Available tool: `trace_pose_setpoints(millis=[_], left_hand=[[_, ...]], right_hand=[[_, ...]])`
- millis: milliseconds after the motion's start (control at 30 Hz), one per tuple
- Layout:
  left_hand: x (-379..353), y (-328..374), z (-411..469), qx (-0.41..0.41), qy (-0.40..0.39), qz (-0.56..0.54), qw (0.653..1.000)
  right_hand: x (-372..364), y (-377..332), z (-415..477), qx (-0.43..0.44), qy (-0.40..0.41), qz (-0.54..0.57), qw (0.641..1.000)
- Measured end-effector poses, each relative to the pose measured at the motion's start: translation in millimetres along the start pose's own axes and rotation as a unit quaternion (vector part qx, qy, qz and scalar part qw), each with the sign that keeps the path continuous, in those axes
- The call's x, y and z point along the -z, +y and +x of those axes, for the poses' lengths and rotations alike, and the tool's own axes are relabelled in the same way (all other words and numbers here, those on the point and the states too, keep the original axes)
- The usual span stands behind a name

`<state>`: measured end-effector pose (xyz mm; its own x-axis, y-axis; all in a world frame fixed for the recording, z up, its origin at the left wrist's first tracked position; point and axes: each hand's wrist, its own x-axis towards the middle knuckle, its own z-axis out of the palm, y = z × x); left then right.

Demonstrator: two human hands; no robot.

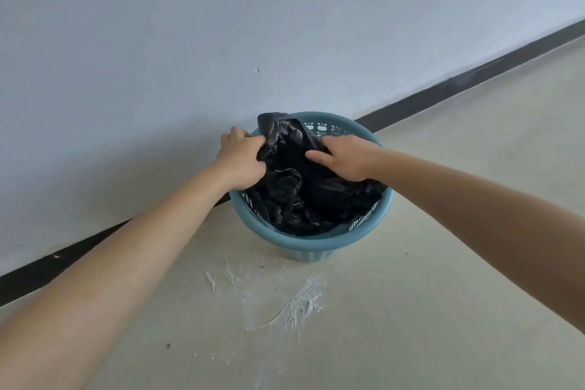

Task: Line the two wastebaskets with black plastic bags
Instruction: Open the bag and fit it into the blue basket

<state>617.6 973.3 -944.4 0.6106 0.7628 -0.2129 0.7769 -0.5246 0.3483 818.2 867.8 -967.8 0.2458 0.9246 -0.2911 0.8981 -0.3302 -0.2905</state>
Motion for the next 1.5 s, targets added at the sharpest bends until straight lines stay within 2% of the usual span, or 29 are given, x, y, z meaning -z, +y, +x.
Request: trace_pose_setpoints(millis=[100, 200, 367, 433, 600, 633, 667, 767, 833, 933, 1033, 1133, 1267, 1333, 1467, 1500], left_hand=[[-3, -18, -7, -0.03, -0.012, -0.114, 0.993], [-6, -34, -22, -0.049, 0.01, -0.228, 0.972], [-16, -46, -23, -0.005, 0.104, -0.38, 0.919], [-16, -37, -19, 0.029, 0.109, -0.429, 0.896], [0, -30, -12, 0.147, 0.084, -0.601, 0.781], [-1, -31, -11, 0.16, 0.099, -0.606, 0.773], [-3, -32, -11, 0.162, 0.125, -0.587, 0.783], [-12, -35, -8, 0.11, 0.219, -0.444, 0.862], [-16, -34, -6, 0.06, 0.255, -0.329, 0.907], [-21, -32, 1, 0.039, 0.194, -0.253, 0.947], [-20, -26, -1, -0.002, 0.191, -0.232, 0.954], [-20, -19, -6, -0.017, 0.211, -0.215, 0.954], [-22, -18, -8, -0.014, 0.225, -0.137, 0.965], [-25, -21, -7, -0.031, 0.272, -0.118, 0.955], [-27, -19, -6, -0.034, 0.253, -0.12, 0.959], [-25, -20, -6, -0.031, 0.269, -0.097, 0.958]], right_hand=[[-7, 21, -6, -0.039, 0.176, -0.01, 0.984], [-16, 36, -14, -0.094, 0.265, -0.021, 0.959], [-19, 23, -16, -0.062, 0.284, -0.101, 0.951], [-15, 29, -19, -0.056, 0.287, -0.089, 0.952], [1, 32, -24, -0.082, 0.312, 0.011, 0.947], [2, 32, -27, -0.067, 0.319, 0.009, 0.945], [3, 32, -30, -0.038, 0.331, -0.01, 0.943], [-2, 35, -36, 0.056, 0.345, -0.122, 0.929], [-5, 42, -34, 0.044, 0.359, -0.149, 0.92], [-7, 52, -26, -0.032, 0.357, -0.085, 0.93], [-6, 51, -18, -0.095, 0.336, 0.018, 0.937], [-10, 43, -18, -0.114, 0.355, -0.005, 0.928], [-1, 51, -19, -0.127, 0.371, -0.028, 0.92], [1, 57, -16, -0.126, 0.359, -0.016, 0.924], [-10, 52, -11, -0.102, 0.307, 0.025, 0.946], [-11, 50, -12, -0.099, 0.307, 0.022, 0.946]])
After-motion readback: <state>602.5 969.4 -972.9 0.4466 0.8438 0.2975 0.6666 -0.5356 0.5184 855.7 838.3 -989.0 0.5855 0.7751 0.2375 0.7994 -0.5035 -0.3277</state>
